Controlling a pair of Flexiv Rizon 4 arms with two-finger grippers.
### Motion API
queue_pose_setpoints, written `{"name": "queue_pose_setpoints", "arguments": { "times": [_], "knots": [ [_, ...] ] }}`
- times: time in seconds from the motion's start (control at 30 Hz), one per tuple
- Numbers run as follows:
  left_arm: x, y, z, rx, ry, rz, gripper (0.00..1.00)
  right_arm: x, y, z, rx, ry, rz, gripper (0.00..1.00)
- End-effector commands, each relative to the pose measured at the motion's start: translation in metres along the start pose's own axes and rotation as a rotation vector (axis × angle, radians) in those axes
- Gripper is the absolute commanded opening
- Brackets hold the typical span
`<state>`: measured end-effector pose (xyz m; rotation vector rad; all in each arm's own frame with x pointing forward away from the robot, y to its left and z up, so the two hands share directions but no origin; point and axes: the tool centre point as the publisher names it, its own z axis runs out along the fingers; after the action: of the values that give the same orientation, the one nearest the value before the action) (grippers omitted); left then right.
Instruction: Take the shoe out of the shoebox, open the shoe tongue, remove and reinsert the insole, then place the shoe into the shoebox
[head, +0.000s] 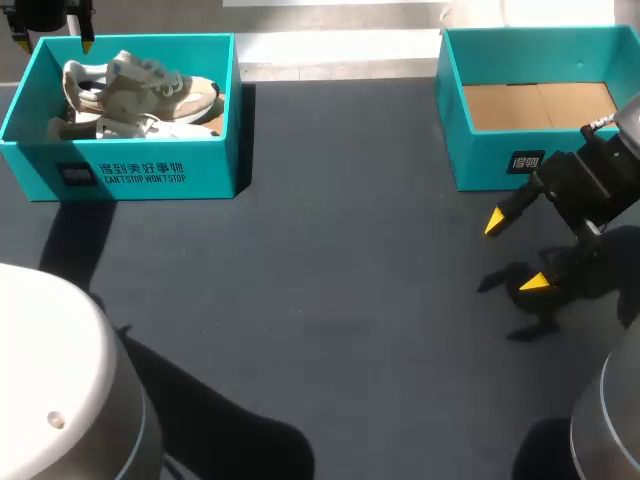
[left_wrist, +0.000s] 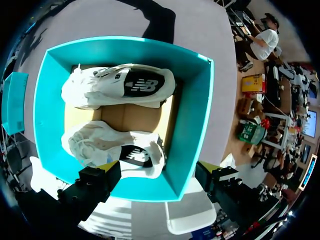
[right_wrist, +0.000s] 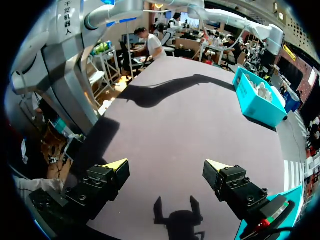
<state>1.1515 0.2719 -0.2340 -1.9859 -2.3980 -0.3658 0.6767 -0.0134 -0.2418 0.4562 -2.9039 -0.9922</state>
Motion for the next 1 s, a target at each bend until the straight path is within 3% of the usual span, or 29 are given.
{"name": "queue_pose_setpoints", "arguments": {
  "times": [0.03, 0.77, 0.83, 0.9, 1.0],
  "knots": [
    [0.0, -0.002, 0.0, -0.004, 0.0, 0.001, 1.0, 0.0, 0.0, 0.001, 0.002, 0.0, 0.001, 1.0],
    [0.0, -0.002, 0.0, -0.004, 0.0, 0.001, 1.0, 0.0, 0.0, 0.001, 0.002, 0.0, 0.001, 1.0],
    [0.002, -0.002, -0.003, 0.028, 0.044, -0.125, 1.0, 0.0, 0.0, 0.001, 0.002, 0.0, 0.001, 1.0],
    [0.002, -0.007, -0.01, 0.039, -0.007, -0.188, 1.0, 0.0, 0.0, 0.001, 0.002, 0.0, 0.001, 1.0],
    [-0.002, -0.018, -0.017, 0.052, 0.014, -0.191, 1.0, 0.0, 0.0, 0.001, 0.002, 0.0, 0.001, 1.0]
  ]
}}
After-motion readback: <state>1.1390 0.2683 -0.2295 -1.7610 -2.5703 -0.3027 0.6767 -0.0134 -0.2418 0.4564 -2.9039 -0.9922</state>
